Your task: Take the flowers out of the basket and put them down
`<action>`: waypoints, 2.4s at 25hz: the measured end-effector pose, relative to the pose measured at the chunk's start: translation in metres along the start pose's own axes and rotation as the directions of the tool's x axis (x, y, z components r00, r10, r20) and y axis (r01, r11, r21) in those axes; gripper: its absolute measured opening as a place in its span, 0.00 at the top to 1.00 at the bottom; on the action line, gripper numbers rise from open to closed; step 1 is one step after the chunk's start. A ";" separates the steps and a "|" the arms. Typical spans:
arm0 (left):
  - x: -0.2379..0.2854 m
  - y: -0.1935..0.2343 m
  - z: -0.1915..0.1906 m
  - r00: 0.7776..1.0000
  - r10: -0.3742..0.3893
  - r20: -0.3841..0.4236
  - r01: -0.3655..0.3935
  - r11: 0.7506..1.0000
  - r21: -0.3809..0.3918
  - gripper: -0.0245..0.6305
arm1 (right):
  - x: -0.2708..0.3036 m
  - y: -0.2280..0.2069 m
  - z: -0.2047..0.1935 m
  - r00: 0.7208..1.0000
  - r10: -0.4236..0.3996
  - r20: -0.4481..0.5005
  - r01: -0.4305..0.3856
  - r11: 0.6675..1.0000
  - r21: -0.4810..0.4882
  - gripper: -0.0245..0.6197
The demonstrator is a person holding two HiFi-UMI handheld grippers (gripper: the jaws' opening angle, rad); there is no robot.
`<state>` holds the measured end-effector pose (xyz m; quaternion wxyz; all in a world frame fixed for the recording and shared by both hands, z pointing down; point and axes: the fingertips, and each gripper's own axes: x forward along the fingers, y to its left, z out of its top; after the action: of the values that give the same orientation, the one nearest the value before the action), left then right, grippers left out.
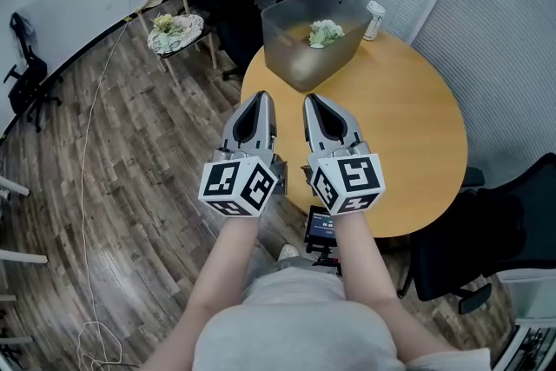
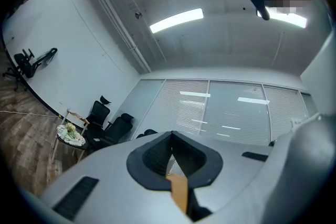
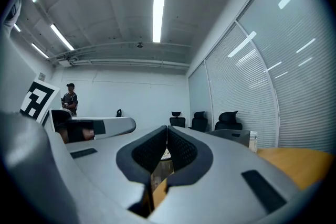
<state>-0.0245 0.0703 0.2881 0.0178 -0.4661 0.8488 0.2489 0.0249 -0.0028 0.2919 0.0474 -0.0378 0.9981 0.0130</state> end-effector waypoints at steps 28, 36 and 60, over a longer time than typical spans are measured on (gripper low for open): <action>0.121 0.096 0.010 0.921 -0.351 -0.170 0.342 0.936 -0.083 0.96 | 0.125 -0.017 -0.013 0.926 -0.378 -0.010 0.377 0.925 -0.043 0.92; 0.146 0.112 0.010 0.910 -0.377 -0.173 0.360 0.925 -0.121 0.96 | 0.140 -0.031 -0.016 0.908 -0.416 -0.052 0.410 0.907 -0.090 0.92; 0.298 0.112 -0.042 0.862 -0.429 -0.268 0.420 0.903 -0.095 0.96 | 0.202 -0.174 -0.024 0.908 -0.384 -0.165 0.351 0.915 -0.197 0.92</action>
<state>-0.2735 -0.1321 0.2921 -0.0569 -0.6723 0.7148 0.1839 -0.1640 -0.1915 0.2924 -0.0549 -0.2305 0.9681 0.0815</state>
